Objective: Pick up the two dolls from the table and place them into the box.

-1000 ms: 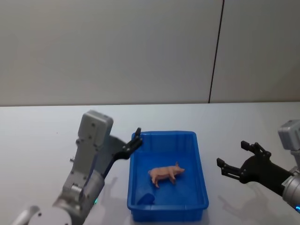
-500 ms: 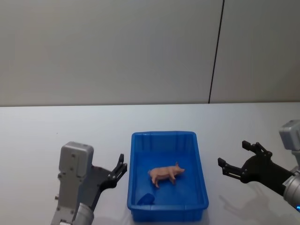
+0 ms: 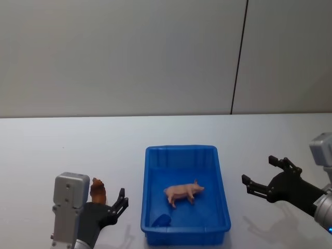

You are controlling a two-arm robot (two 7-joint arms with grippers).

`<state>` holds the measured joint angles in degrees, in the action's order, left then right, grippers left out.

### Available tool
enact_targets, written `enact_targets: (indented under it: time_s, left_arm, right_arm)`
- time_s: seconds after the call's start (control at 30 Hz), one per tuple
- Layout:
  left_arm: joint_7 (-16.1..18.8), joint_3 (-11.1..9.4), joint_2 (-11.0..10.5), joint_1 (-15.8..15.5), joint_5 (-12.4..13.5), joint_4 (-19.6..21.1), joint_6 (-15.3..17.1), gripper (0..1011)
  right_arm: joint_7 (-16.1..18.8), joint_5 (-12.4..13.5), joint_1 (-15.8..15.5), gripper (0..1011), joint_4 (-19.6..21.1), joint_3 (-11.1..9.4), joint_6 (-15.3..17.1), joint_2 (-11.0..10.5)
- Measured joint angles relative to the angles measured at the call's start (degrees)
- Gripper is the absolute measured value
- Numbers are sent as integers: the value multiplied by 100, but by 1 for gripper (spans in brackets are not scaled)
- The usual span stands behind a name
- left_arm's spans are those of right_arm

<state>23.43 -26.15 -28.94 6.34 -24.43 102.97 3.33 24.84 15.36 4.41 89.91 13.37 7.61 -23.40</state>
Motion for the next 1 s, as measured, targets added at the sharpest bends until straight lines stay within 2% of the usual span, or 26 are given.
enact_targets:
  time_s: [0.43,1.0]
  left_arm:
    - [-558,210,-61,-75,-244,-519,46,1001]
    - [-1336,403,16,-371,-312,-1297,105,1001]
  right_arm:
    - [0,0,0,1001,0,0,0,-1]
    - [0,0,0,1001,0,0,0,-1]
